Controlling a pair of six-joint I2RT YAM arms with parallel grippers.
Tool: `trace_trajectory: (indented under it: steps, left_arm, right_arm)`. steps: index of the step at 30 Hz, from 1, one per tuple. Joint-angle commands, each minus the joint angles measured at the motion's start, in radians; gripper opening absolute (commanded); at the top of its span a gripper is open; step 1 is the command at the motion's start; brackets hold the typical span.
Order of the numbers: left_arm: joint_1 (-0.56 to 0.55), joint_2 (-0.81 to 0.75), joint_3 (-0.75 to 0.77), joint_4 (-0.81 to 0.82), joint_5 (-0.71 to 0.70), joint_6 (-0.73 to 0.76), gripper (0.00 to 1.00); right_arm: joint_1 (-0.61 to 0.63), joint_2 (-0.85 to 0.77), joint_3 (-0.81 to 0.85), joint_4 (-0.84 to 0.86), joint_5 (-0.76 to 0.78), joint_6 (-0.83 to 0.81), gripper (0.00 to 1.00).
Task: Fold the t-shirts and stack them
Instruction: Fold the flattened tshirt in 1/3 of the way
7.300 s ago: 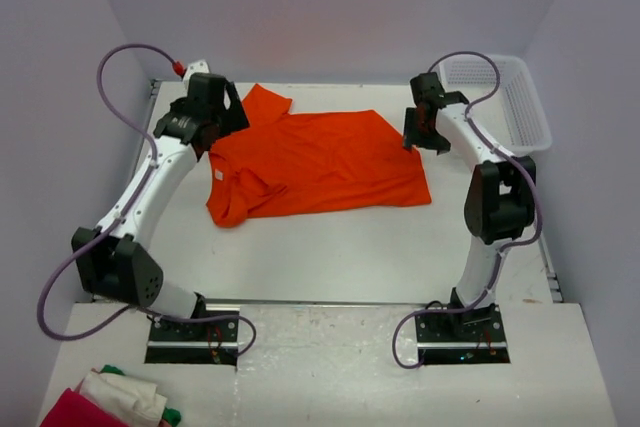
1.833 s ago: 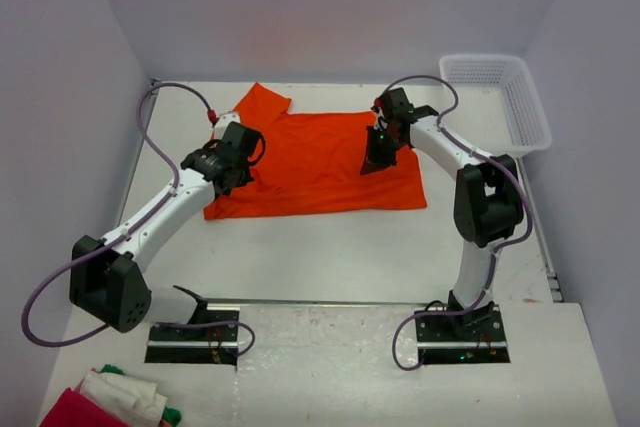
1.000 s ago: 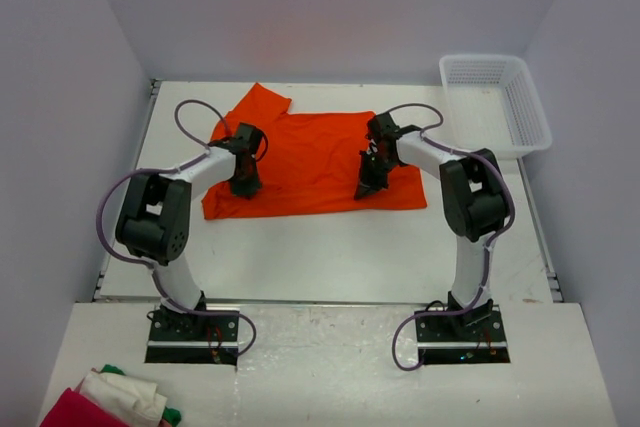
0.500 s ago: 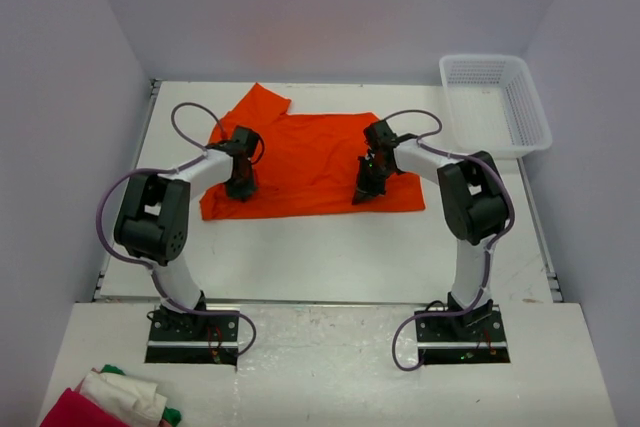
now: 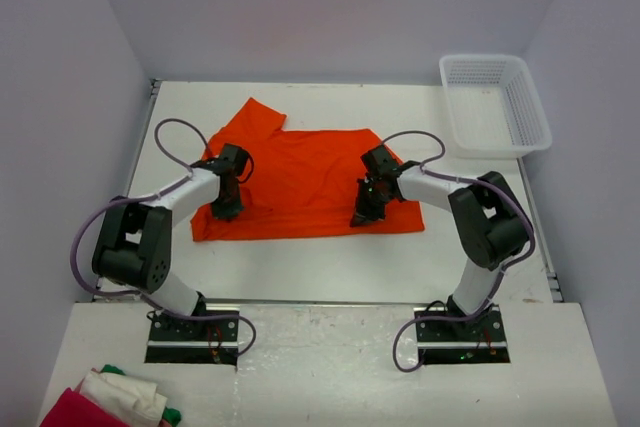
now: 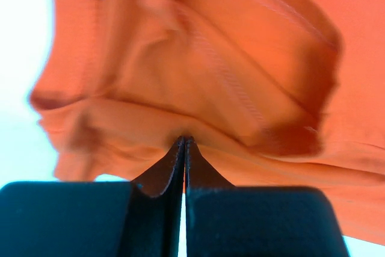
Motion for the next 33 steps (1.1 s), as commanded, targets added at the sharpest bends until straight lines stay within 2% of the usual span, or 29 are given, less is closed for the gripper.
trace_trajectory:
  steps: [1,6,7,8,10,12,14,16,17,21,25,28,30,33]
  left_arm:
    - [0.014,-0.1,-0.012,-0.08,-0.072,-0.038,0.0]
    - [0.001,-0.239,0.029,-0.089,-0.077,-0.025,0.0]
    - [-0.009,-0.254,0.038,-0.089,-0.086,-0.023,0.0]
    - [-0.012,-0.28,0.052,-0.089,-0.116,-0.023,0.0]
    - [-0.015,-0.295,0.064,-0.088,-0.137,-0.025,0.0]
    - [-0.011,-0.292,0.078,-0.098,-0.146,-0.034,0.0]
    - [-0.008,-0.276,0.095,-0.117,-0.152,-0.058,0.0]
    - [0.012,-0.272,0.101,-0.126,-0.158,-0.077,0.0]
    - [0.02,-0.286,0.101,-0.124,-0.16,-0.095,0.0]
    - [0.098,-0.357,0.106,-0.014,-0.063,-0.074,0.0]
    - [0.148,-0.351,0.163,0.015,-0.065,-0.046,0.0]
    - [0.193,-0.286,0.196,0.004,-0.016,-0.037,0.0]
    - [0.213,-0.268,0.184,0.041,0.079,-0.019,0.0]
    - [0.224,-0.242,0.172,0.05,0.103,-0.011,0.0]
  right_arm:
    - [0.031,-0.037,-0.088,-0.1,0.128,0.009,0.0]
    - [0.086,-0.176,-0.053,-0.135,0.174,-0.069,0.01]
    - [0.098,-0.19,-0.036,-0.141,0.176,-0.086,0.05]
    - [0.101,-0.202,0.007,-0.157,0.174,-0.121,0.14]
    - [0.111,-0.21,0.067,-0.172,0.169,-0.155,0.24]
    - [0.12,-0.163,0.192,-0.204,0.12,-0.224,0.37]
    - [0.132,-0.109,0.345,-0.224,0.081,-0.289,0.43]
    - [0.16,-0.001,0.464,-0.272,0.048,-0.333,0.45]
    - [0.17,0.039,0.581,-0.285,0.03,-0.363,0.45]
    - [0.218,0.236,0.823,-0.35,0.005,-0.417,0.46]
    - [0.238,0.356,0.911,-0.307,-0.041,-0.432,0.48]
    - [0.255,0.417,0.97,-0.296,-0.065,-0.445,0.5]
    - [0.264,0.455,1.004,-0.324,-0.062,-0.443,0.49]
    - [0.269,0.463,1.021,-0.329,-0.108,-0.452,0.49]
